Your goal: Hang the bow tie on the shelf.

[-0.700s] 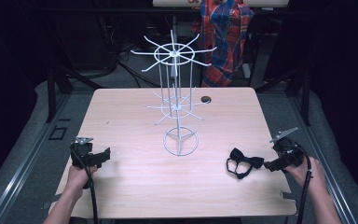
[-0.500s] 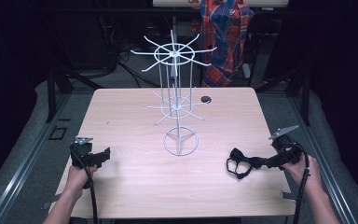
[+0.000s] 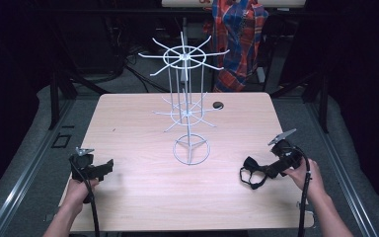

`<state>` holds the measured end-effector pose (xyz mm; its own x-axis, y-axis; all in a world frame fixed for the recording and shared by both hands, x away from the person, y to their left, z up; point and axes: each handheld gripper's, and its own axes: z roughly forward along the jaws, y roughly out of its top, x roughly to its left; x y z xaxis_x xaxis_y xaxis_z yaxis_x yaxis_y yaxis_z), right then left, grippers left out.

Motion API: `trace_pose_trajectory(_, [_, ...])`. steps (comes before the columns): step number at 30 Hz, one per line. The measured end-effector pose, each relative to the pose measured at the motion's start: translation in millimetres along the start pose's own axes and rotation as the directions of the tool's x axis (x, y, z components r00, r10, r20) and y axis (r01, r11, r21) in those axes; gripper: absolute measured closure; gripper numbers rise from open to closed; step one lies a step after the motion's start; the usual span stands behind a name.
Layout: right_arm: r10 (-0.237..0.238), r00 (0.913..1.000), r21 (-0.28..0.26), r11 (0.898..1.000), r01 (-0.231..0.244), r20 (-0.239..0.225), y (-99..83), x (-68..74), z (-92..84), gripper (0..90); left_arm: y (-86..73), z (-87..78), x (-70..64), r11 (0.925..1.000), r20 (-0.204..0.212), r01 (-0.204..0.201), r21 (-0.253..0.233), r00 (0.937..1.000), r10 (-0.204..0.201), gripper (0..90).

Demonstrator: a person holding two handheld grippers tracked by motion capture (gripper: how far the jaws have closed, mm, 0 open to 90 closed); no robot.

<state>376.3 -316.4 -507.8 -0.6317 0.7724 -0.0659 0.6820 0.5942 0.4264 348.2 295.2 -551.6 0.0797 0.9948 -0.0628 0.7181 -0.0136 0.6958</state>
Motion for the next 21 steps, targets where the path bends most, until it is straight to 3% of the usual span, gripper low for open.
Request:
trace_pose_trajectory(5, [-0.035, 0.9992, 0.035, 0.999, 0.036, -0.021, 8.6, 9.3, 11.8, 16.9, 0.0, -1.0, 1.6, 0.9998, -0.004, 0.015, -0.009, 0.9999, -0.015, 16.0])
trace_pose_trajectory(9, [-0.056, 0.998, 0.08, 0.995, 0.058, -0.029, 12.1, 11.4, 19.0, 33.0, -0.9, -0.5, 2.3, 0.9999, 0.004, 0.01, -0.001, 0.9999, -0.01, 16.0])
trace_pose_trajectory(12, [-0.029, 0.9988, 0.099, 0.995, 0.033, -0.039, 9.6, 12.5, 25.1, 38.9, -1.9, -0.3, 2.8, 0.9999, 0.014, 0.013, 0.001, 0.9998, -0.013, 16.0])
trace_pose_trajectory(13, [-0.058, 0.9976, 0.139, 0.988, 0.063, -0.037, 10.3, 11.1, 23.5, 40.6, -2.0, -0.3, 2.4, 0.9999, 0.015, 0.012, 0.0, 0.9998, -0.012, 16.0])
trace_pose_trajectory(16, [-0.045, 0.9983, 0.155, 0.987, 0.051, -0.038, 6.2, 12.1, 24.8, 46.6, -1.3, -1.5, 0.1, 1.0, 0.028, -0.007, -0.005, 0.9996, 0.007, 16.0])
trace_pose_trajectory(17, [-0.058, 0.9978, 0.181, 0.982, 0.063, -0.033, 5.9, 12.6, 25.3, 49.1, -0.8, -1.9, -1.0, 0.9999, 0.033, -0.011, -0.007, 0.9994, 0.011, 16.0])
trace_pose_trajectory(19, [-0.063, 0.9977, 0.19, 0.98, 0.066, -0.024, 4.1, 15.2, 28.0, 54.2, -0.4, -1.7, -1.9, 0.9999, 0.041, -0.012, -0.011, 0.9991, 0.012, 16.0])
trace_pose_trajectory(20, [-0.039, 0.9991, 0.161, 0.986, 0.041, -0.016, 1.8, 18.7, 30.9, 61.2, -0.3, -1.4, -2.2, 0.9998, 0.04, -0.013, -0.013, 0.9991, 0.013, 16.0])
trace_pose_trajectory(21, [-0.089, 0.9959, 0.213, 0.973, 0.09, -0.016, 4.8, 16.8, 28.0, 64.5, -0.1, -1.4, -2.6, 0.9998, 0.045, -0.016, -0.009, 0.9989, 0.017, 16.0])
